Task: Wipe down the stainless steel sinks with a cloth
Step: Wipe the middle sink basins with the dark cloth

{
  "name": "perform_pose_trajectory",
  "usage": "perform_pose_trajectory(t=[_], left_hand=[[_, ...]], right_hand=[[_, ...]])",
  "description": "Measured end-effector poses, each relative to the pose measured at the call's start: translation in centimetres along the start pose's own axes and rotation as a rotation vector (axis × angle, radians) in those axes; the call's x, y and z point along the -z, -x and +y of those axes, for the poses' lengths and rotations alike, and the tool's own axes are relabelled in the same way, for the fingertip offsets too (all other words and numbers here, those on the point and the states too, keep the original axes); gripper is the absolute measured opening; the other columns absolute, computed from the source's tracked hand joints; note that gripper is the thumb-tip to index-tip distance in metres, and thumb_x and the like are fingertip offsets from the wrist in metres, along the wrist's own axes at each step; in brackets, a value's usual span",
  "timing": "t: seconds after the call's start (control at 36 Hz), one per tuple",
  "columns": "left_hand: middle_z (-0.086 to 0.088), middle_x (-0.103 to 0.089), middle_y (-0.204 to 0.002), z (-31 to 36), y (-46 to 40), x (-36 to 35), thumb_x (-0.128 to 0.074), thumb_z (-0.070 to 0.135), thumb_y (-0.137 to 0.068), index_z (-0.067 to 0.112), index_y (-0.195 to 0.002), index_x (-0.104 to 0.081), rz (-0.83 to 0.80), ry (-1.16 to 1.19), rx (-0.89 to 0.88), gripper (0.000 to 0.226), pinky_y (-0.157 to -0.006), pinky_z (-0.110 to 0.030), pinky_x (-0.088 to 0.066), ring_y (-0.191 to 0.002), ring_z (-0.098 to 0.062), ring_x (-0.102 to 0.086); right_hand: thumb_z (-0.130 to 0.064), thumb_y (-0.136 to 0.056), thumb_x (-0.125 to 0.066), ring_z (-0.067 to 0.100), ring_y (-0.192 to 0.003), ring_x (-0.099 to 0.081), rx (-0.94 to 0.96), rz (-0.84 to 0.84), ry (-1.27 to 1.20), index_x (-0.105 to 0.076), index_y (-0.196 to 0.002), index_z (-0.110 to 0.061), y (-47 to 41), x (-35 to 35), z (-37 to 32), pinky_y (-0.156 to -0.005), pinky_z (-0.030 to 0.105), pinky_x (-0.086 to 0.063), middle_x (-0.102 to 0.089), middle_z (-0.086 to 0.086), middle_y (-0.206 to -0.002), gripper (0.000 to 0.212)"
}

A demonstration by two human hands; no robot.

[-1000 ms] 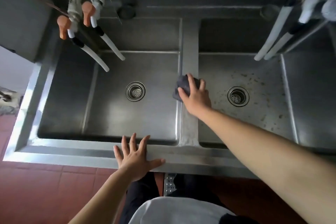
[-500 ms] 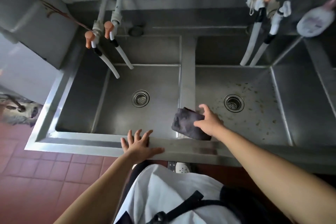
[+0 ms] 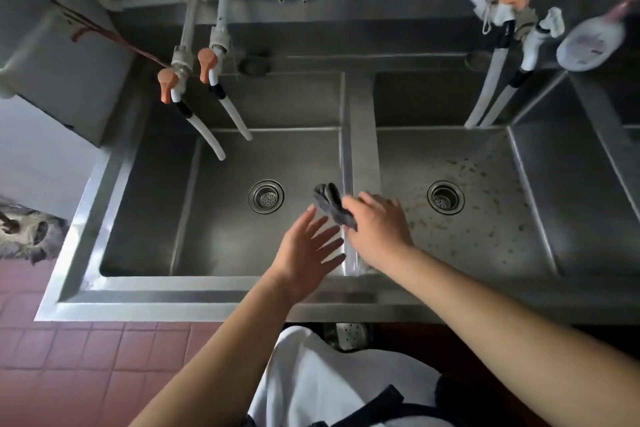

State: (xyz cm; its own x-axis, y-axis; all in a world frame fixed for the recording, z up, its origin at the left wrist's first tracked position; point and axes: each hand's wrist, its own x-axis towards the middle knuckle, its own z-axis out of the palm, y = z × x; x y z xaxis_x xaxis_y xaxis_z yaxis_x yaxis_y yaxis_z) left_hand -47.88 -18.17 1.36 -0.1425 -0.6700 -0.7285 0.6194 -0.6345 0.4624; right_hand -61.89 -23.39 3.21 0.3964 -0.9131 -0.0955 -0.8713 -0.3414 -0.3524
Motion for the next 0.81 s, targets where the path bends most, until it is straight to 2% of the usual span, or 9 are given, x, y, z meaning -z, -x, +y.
perform_pose_trajectory(t=[0.08, 0.17, 0.25, 0.36, 0.44, 0.56, 0.61, 0.75, 0.81], left_hand=[[-0.012, -0.063, -0.109, 1.7, -1.0, 1.2, -0.058, 0.059, -0.084, 0.012, -0.130, -0.059, -0.083, 0.208, 0.058, 0.066, -0.101, -0.039, -0.043, -0.104, -0.028, -0.061], [-0.017, -0.056, -0.134, 2.3, -2.5, 3.1, -0.047, 0.053, -0.096, 0.008, -0.140, -0.054, -0.049, 0.272, 0.128, 0.064, -0.117, -0.043, -0.033, -0.129, -0.033, -0.052], [-0.019, -0.058, -0.137, 2.5, -4.4, 5.0, -0.045, 0.049, -0.098, 0.005, -0.135, -0.058, 0.028, 0.233, 0.214, 0.059, -0.105, -0.045, -0.043, -0.124, -0.034, -0.057], [-0.021, -0.061, -0.135, 2.8, -7.8, 7.2, -0.052, 0.042, -0.098, 0.006, -0.137, -0.055, 0.176, 0.157, 0.195, 0.053, -0.107, -0.049, -0.044, -0.127, -0.037, -0.056], [-0.015, -0.066, -0.126, 3.4, -10.7, 8.4, -0.056, 0.034, -0.099, 0.016, -0.136, -0.055, 0.255, 0.121, 0.121, 0.041, -0.087, -0.042, -0.053, -0.113, -0.033, -0.063], [-0.003, -0.066, -0.096, 3.2, -15.3, 9.6, -0.059, 0.028, -0.098, 0.030, -0.100, -0.062, 0.345, -0.111, 0.113, 0.004, -0.084, -0.040, -0.050, -0.085, -0.023, -0.063], [-0.006, -0.062, -0.090, 2.2, -17.6, 9.9, -0.060, 0.029, -0.097, 0.028, -0.088, -0.059, 0.361, -0.258, 0.158, 0.009, -0.082, -0.039, -0.049, -0.079, -0.023, -0.060], [-0.016, -0.064, -0.099, -1.7, -21.9, 10.2, -0.058, 0.040, -0.096, 0.020, -0.105, -0.057, 0.333, -0.519, 0.253, 0.022, -0.087, -0.042, -0.053, -0.089, -0.034, -0.064], [-0.018, -0.066, -0.102, -3.1, -22.6, 9.8, -0.057, 0.044, -0.095, 0.022, -0.108, -0.058, 0.324, -0.528, 0.324, 0.025, -0.077, -0.041, -0.056, -0.088, -0.035, -0.065]], right_hand=[[-0.014, -0.086, -0.064, 0.030, -0.108, -0.057, 0.039, -0.024, -0.001, -0.062, -0.116, -0.021, 0.6, -1.7, -3.5, -0.086, 0.042, -0.040, -0.064, 0.003, -0.110, 0.031], [-0.020, -0.090, -0.055, 0.028, -0.114, -0.052, 0.037, -0.144, -0.006, -0.061, -0.126, -0.024, 1.0, -3.4, -5.5, -0.089, 0.042, -0.040, -0.060, 0.000, -0.120, 0.036], [-0.027, -0.091, -0.058, 0.026, -0.114, -0.055, -0.059, -0.220, -0.136, -0.060, -0.131, -0.025, 0.5, -4.4, -5.9, -0.094, 0.042, -0.044, -0.061, -0.002, -0.127, 0.040], [-0.020, -0.091, -0.063, 0.025, -0.114, -0.058, -0.261, -0.054, -0.265, -0.067, -0.123, -0.015, -1.7, -4.9, -3.9, -0.099, 0.036, -0.045, -0.066, 0.002, -0.123, 0.033], [-0.013, -0.089, -0.066, 0.028, -0.118, -0.055, -0.411, 0.122, -0.281, -0.064, -0.127, -0.009, -4.4, -4.9, -1.0, -0.100, 0.031, -0.040, -0.062, 0.010, -0.127, 0.038], [-0.027, -0.096, -0.059, 0.030, -0.139, -0.040, -0.643, 0.178, -0.265, -0.046, -0.145, -0.010, -8.5, -5.8, 2.8, -0.115, 0.046, -0.032, -0.044, 0.013, -0.151, 0.053], [-0.035, -0.100, -0.052, 0.028, -0.145, -0.033, -0.729, 0.189, -0.255, -0.038, -0.150, -0.014, -10.4, -6.6, 4.1, -0.117, 0.046, -0.028, -0.035, 0.011, -0.158, 0.057], [-0.046, -0.102, -0.039, 0.026, -0.146, -0.029, -0.833, 0.170, -0.176, -0.023, -0.156, -0.024, -12.7, -9.5, 4.5, -0.115, 0.051, -0.026, -0.026, 0.005, -0.163, 0.061], [-0.047, -0.102, -0.032, 0.028, -0.145, -0.033, -0.807, 0.200, -0.098, -0.020, -0.157, -0.020, -12.6, -10.4, 4.2, -0.112, 0.053, -0.032, -0.028, 0.007, -0.162, 0.062]])
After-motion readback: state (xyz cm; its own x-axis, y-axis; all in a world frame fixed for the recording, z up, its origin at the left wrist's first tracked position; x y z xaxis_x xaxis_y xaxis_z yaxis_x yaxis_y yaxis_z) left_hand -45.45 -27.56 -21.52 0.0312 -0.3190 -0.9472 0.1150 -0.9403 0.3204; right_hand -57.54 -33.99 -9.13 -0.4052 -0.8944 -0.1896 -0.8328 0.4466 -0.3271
